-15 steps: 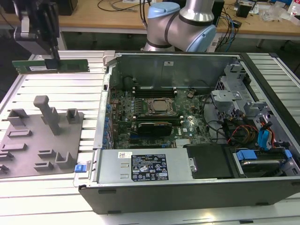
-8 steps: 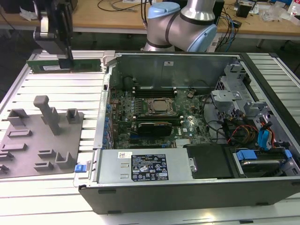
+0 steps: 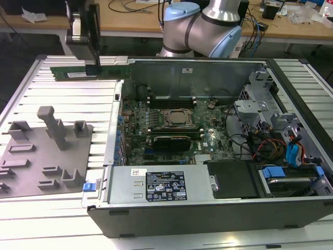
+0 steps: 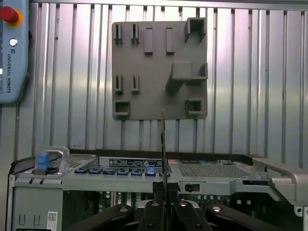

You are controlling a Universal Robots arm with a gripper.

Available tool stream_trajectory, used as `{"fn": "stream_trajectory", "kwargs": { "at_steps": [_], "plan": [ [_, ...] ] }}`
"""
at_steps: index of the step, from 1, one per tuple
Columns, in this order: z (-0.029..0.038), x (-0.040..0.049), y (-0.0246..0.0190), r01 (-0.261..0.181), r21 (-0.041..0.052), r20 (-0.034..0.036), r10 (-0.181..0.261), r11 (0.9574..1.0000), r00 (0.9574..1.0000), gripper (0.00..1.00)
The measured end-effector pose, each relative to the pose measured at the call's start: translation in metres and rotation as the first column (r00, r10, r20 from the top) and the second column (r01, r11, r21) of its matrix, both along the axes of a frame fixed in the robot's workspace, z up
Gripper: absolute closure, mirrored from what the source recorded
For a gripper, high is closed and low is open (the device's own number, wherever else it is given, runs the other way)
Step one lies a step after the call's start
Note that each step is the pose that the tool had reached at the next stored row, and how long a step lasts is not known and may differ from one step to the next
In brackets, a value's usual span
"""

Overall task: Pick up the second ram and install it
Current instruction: 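Pick up the second ram and move it above second insertion slot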

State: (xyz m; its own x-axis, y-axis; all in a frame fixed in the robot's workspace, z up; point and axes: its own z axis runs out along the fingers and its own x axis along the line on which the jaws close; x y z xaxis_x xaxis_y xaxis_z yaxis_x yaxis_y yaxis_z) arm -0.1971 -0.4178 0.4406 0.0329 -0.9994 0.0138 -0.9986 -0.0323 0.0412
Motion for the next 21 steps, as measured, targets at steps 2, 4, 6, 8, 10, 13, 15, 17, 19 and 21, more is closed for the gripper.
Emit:
{"fn": "stream_trajectory", "kwargs": {
  "at_steps": [2, 4, 6, 8, 10, 13, 15, 17, 19, 21],
  "plan": [
    [-0.0001, 0.0079, 0.0008, 0.0, -0.0002, -0.0004, 0.0, 1.0, 1.0, 0.87],
    [-0.0001, 0.0133, 0.0014, 0.0, -0.0005, -0.0006, 0.0, 1.0, 1.0, 0.87],
    [-0.0001, 0.0221, 0.0024, 0.0, -0.0009, -0.0011, 0.0, 1.0, 1.0, 0.87],
    [-0.0002, 0.0307, 0.0033, 0.0, -0.0011, -0.0016, 0.0, 1.0, 1.0, 0.87],
    [-0.0003, 0.0386, 0.0043, 0.0, -0.0013, -0.0021, 0.0, 1.0, 1.0, 0.87],
    [-0.0005, 0.056, 0.0075, 0.0, -0.0018, -0.0033, 0.0, 1.0, 1.0, 0.87],
    [-0.0008, 0.0676, 0.0103, 0.0, -0.0021, -0.0042, 0.0, 1.0, 1.0, 0.87],
    [-0.0012, 0.0733, 0.0117, 0.0, -0.0021, -0.005, 0.0, 1.0, 1.0, 0.87],
    [-0.0021, 0.0796, 0.0131, 0.0, -0.002, -0.0063, 0.0, 1.0, 1.0, 0.87],
    [-0.0044, 0.085, 0.0146, 0.0, -0.002, -0.0084, 0.0, 1.0, 1.0, 0.87]
  ]
}}
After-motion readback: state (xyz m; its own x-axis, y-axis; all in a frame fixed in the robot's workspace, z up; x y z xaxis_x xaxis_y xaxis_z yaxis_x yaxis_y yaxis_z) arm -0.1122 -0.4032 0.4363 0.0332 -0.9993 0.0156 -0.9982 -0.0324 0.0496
